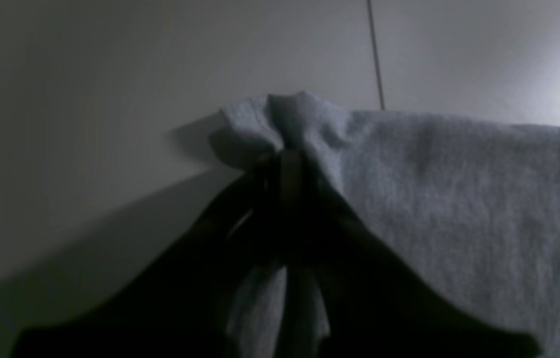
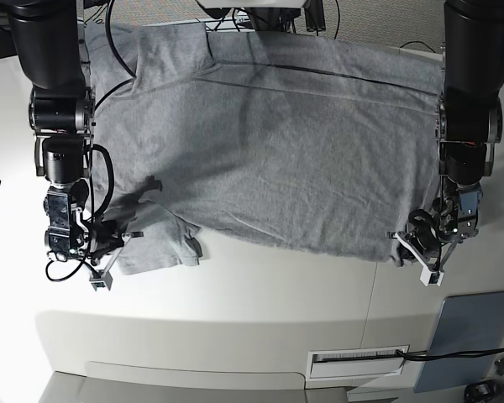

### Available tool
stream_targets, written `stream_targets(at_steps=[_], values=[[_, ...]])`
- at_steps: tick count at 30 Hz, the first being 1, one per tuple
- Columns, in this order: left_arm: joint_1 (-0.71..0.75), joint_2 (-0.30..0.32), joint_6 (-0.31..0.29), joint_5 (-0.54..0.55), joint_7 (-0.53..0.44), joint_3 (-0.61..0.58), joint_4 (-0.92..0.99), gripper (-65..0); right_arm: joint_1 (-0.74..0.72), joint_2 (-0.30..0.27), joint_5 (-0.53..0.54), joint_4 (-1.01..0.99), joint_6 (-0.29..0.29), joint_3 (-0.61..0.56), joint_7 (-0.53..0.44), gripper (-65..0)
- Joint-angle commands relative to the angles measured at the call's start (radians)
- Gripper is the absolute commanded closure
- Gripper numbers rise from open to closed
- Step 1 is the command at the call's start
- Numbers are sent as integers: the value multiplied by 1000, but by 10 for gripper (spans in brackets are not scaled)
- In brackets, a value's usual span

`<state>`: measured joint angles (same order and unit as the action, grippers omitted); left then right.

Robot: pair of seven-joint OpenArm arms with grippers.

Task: Fold the T-shirt properly
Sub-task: 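Pinch the hem corners with both grippers and lift them, then carry the hem corners over the shirt toward the shoulder edge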

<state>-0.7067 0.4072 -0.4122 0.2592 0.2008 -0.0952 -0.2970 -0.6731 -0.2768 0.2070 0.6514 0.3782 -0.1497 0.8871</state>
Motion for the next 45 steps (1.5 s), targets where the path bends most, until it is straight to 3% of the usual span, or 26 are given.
stream_targets(at_steps=[1,6,11,17,22,27,30,34,42,45], values=[[-5,3,-4,-20,53,-1,2,0,-3,8,-2,-5,5,0,-14,0],[-6,5,-4,-7,24,-1,2,0,-8,8,-11,23,-64,0,-112,0],[-6,12,-4,85,15,0,0,0,18,8,-87,173,-86,0,-95,0],[-6,27,-4,93,11,0,-10,0,107,6,-133,458,-129,0,-29,0],[-6,52,-5,94,12,0,-40,0,176,5,-134,580,-151,0,4,0],[-6,85,-89,140,13,0,-71,0,254,5,-160,662,-164,0,3,0],[-5,95,-92,162,19,0,-76,0,293,5,-179,704,-183,0,2,0],[-6,112,-140,192,19,0,-79,0,343,5,-182,765,-196,0,3,0],[-5,121,-139,187,32,0,-150,0,411,5,-182,822,-207,0,3,0],[4,117,-90,186,-2,0,-201,0,410,6,-188,822,-226,0,3,0]])
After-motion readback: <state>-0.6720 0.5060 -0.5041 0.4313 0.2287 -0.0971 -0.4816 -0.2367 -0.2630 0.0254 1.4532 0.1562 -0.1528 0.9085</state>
